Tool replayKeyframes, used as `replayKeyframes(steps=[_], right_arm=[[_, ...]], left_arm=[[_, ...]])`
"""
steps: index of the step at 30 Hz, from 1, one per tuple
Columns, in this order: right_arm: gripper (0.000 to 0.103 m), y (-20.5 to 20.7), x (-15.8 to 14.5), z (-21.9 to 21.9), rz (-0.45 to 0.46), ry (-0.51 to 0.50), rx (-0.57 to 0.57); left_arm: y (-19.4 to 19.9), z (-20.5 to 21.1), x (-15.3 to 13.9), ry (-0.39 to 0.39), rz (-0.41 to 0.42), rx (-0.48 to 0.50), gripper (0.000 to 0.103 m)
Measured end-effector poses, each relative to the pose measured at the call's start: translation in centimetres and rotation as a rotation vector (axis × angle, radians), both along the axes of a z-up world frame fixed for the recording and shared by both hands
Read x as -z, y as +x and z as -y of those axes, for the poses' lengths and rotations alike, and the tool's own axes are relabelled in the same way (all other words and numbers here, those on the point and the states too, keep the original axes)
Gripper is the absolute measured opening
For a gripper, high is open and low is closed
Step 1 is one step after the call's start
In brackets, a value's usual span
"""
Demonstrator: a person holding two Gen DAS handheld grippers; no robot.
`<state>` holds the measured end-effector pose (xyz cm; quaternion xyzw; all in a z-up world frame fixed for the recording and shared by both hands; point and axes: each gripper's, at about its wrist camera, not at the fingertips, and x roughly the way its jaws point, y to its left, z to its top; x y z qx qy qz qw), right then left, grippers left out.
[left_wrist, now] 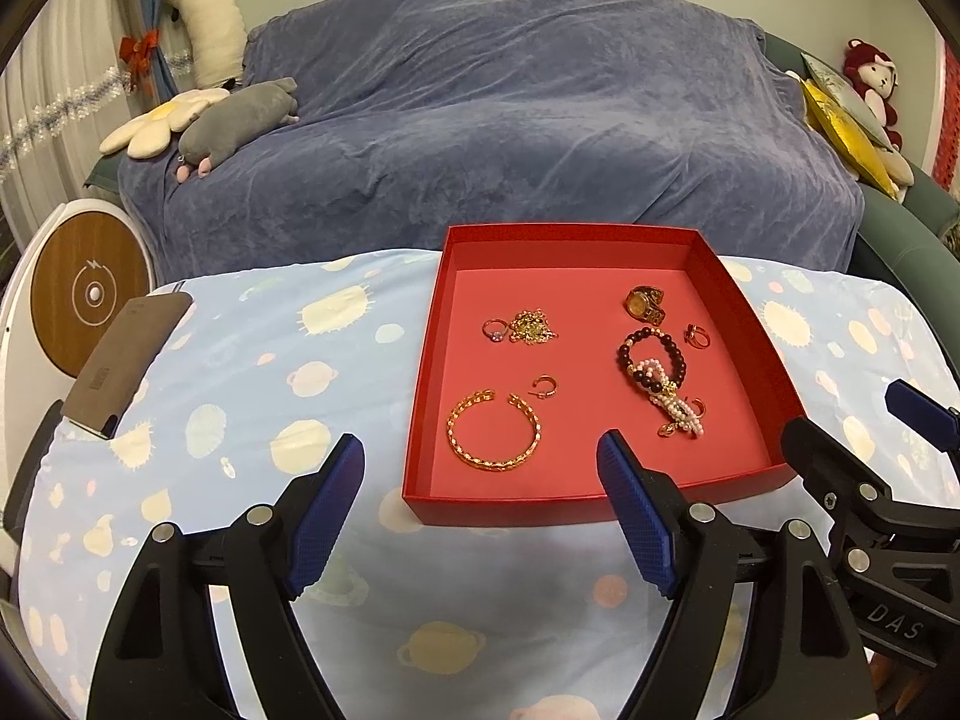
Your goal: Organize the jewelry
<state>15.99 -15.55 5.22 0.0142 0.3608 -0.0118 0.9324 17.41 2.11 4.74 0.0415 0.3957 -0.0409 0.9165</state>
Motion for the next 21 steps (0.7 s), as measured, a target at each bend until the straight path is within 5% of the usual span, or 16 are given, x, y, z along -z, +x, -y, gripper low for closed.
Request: replayKeyframes(steps=[21], right_arm=[[0.096,-0.05,-0.34,0.06,0.015,0.006,-0.002]], left_arm=[[-0.84,0.22,-0.58,0.03,0.047,-0.027,0.077]])
